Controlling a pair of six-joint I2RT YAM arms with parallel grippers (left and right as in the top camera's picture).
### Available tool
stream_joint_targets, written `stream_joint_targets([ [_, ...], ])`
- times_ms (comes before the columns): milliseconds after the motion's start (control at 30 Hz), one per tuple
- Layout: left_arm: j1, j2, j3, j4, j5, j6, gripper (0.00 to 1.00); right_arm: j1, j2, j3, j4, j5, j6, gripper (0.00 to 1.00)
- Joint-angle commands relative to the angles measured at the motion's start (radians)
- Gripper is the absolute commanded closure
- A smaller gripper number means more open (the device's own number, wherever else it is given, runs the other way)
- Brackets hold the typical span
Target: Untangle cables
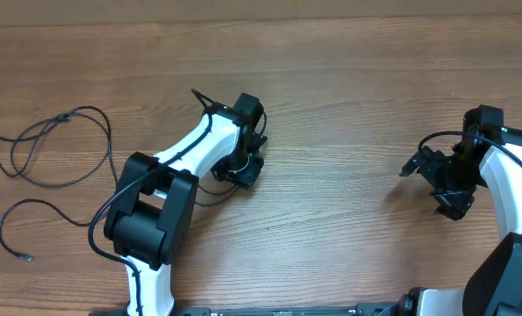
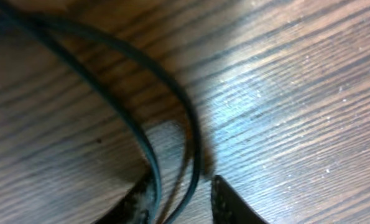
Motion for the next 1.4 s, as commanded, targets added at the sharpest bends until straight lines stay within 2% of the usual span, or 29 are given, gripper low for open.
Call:
stream_joint_targets([
  [0, -0.010, 0.053, -0.016, -0.016, 0.018, 0.010, 0.79, -0.002, 0.003, -0.006, 0.003, -0.006, -0.007, 0.00],
  [233, -0.010, 0.051, 0.005, -0.061, -0.078, -0.060, 0.95, -0.002, 0.003, -0.006, 0.002, -0.006, -0.007, 0.00],
  [500, -0.008, 0.032, 0.130, -0.121, -0.079, -0.084, 0.96, -0.002, 0.003, -0.006, -0.001, -0.006, -0.007, 0.00],
  [767, 0.055, -0.105, 0.244, -0.143, -0.090, -0.098, 0.96, -0.002, 0.003, -0.006, 0.000, -0.005, -0.007, 0.00],
  [1100, 0.309, -0.364, 0.277, -0.142, -0.166, -0.098, 0.96, -0.002, 0.003, -0.006, 0.005, -0.005, -0.007, 0.00],
  [1367, 0.575, -0.497, 0.277, -0.089, -0.313, -0.098, 0.96, -0.002, 0.003, -0.006, 0.007, -0.005, -0.007, 0.00],
])
